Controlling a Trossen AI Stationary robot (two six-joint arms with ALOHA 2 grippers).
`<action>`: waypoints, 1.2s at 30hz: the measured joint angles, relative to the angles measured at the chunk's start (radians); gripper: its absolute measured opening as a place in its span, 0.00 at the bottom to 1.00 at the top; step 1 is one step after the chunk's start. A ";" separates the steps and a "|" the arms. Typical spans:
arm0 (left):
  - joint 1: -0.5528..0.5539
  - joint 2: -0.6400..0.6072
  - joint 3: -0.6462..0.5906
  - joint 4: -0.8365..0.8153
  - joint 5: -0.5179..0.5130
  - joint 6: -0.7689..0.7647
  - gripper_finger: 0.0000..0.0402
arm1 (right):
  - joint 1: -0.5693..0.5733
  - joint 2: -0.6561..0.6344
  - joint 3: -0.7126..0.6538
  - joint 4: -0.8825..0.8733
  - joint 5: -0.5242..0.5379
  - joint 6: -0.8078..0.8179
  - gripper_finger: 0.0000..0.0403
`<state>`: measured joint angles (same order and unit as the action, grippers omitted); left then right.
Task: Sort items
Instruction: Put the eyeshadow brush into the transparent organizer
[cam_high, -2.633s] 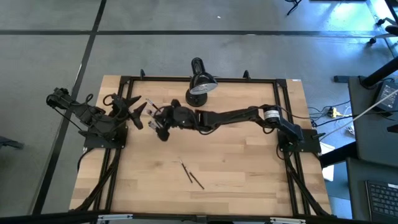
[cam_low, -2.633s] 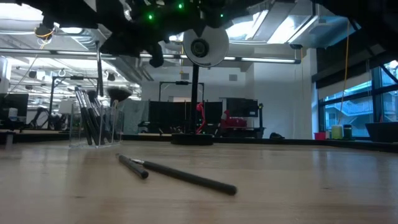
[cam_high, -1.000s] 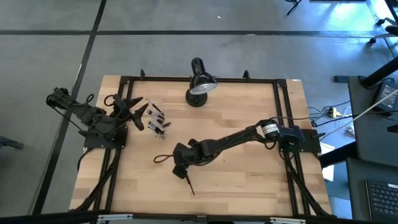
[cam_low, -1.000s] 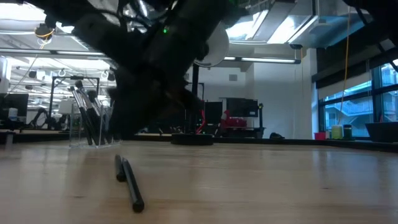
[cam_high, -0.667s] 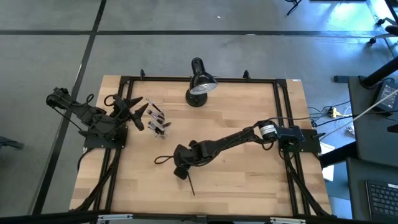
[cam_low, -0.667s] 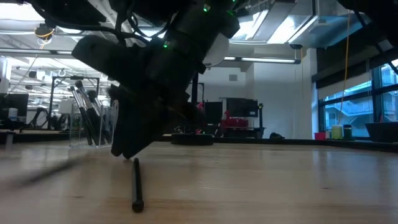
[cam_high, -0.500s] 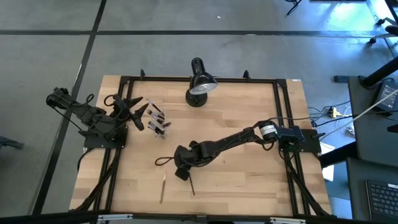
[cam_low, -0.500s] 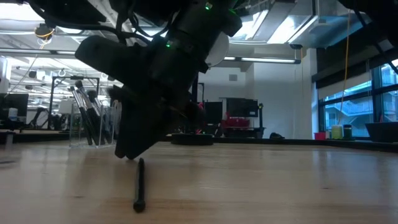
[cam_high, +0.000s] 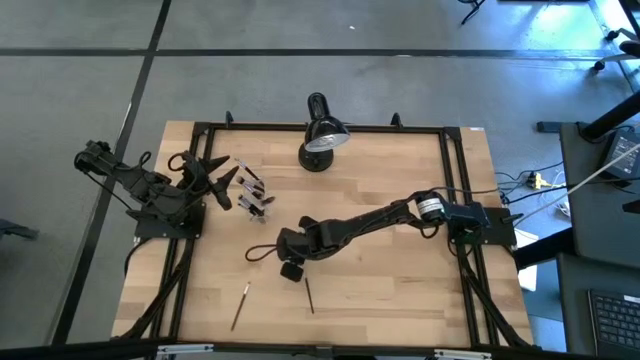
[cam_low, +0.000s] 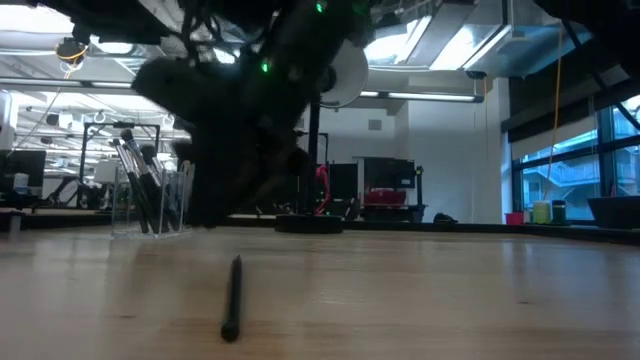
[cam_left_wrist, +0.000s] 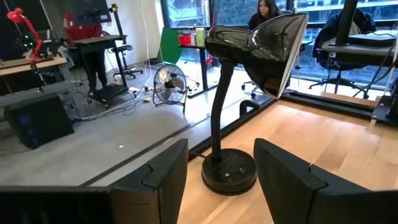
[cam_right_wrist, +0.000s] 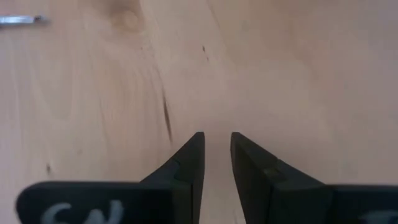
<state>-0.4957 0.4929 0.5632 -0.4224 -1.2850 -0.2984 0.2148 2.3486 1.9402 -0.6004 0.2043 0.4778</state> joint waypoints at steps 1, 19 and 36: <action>0.000 0.000 0.000 0.000 0.001 -0.001 0.45 | 0.001 0.000 0.021 -0.030 0.011 -0.010 0.19; 0.000 0.001 0.000 0.001 0.029 -0.032 0.45 | 0.078 0.049 0.149 -0.308 -0.306 0.374 0.19; 0.000 0.001 0.000 0.004 0.023 -0.021 0.45 | 0.071 0.066 0.149 -0.261 -0.307 0.434 0.19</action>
<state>-0.4956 0.4938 0.5632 -0.4187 -1.2625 -0.3195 0.2859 2.4145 2.0895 -0.8613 -0.1029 0.9123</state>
